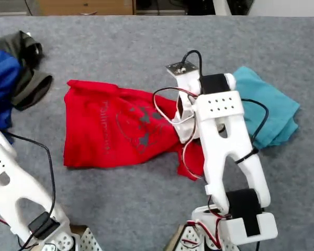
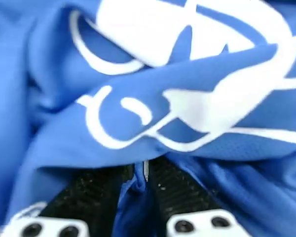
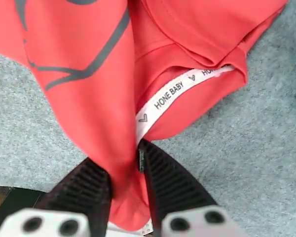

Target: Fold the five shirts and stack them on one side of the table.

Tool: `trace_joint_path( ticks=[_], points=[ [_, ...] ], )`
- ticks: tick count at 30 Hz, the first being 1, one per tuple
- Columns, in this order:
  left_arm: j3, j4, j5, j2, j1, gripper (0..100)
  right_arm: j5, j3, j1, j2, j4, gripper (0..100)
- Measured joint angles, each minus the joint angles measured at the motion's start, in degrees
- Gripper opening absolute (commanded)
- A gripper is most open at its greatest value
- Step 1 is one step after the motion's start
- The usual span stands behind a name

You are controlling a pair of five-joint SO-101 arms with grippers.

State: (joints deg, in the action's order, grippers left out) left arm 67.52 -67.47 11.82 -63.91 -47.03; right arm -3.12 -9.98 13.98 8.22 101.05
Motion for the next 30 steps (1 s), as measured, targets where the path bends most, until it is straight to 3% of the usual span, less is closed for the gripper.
trace_joint_path(
  ticks=[4, 10, 15, 19, 23, 30],
  points=[
    [10.11, -11.60, 0.09, -0.09, 0.44, 24, 0.00, 0.00, 4.75, 0.00, 0.00, 0.5],
    [24.62, -30.07, -1.23, 0.62, 5.54, 25, 0.09, -2.29, 10.46, 1.23, 0.00, 0.5],
    [22.07, -32.79, -4.48, 8.53, 4.84, 25, 0.00, -9.58, 13.10, 10.29, 0.00, 0.5],
    [10.99, -32.79, -7.56, 18.37, 2.99, 25, -2.90, -17.93, 13.27, 18.29, 0.00, 0.5],
    [-7.91, -32.79, -11.16, 29.80, 3.34, 25, -4.31, -23.74, 13.27, 23.91, 0.00, 2.5],
    [-48.70, -31.74, -17.67, 55.03, 11.52, 25, -4.57, -24.44, 13.27, 25.32, 0.00, 31.4]
  ],
)
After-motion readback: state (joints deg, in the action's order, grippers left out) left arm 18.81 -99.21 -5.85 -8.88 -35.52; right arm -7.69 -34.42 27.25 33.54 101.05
